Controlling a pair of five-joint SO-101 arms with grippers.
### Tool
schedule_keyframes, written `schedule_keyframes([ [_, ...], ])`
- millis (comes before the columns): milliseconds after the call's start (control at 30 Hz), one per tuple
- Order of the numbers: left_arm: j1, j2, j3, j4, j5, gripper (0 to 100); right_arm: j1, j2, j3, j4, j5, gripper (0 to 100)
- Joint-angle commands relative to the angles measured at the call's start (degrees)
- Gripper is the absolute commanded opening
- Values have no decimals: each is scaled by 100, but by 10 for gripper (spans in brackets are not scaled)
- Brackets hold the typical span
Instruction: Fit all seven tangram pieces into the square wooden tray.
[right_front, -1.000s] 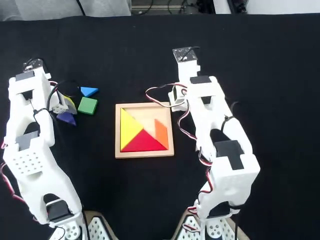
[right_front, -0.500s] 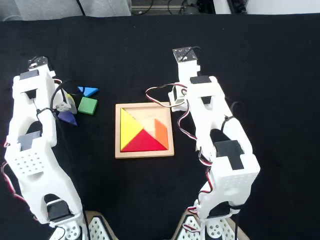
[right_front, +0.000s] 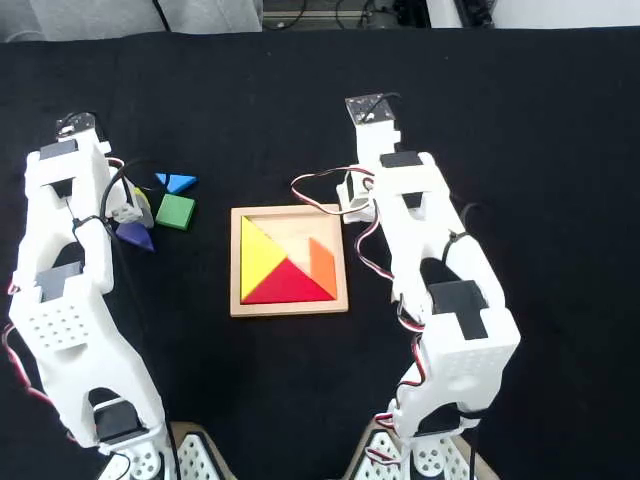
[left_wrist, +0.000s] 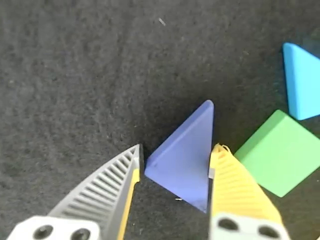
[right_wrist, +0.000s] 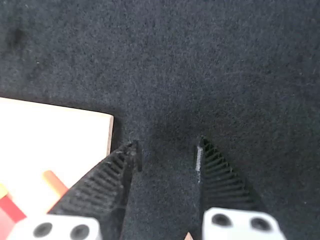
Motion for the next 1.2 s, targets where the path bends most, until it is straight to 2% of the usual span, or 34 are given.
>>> schedule_keyframes([
  [0,48,-35,-119,-70,62,202,79,-22,-207,-70,70,180],
  [333,40,-26,-110,-79,62,199,79,-22,-207,-70,70,180],
  [533,48,-26,-145,-79,18,63,79,-22,-207,-70,70,180],
  [800,40,-105,-163,35,62,69,79,-22,-207,-70,70,180],
  [1167,259,-1556,-2105,2180,-132,73,97,-57,-215,-62,70,180],
])
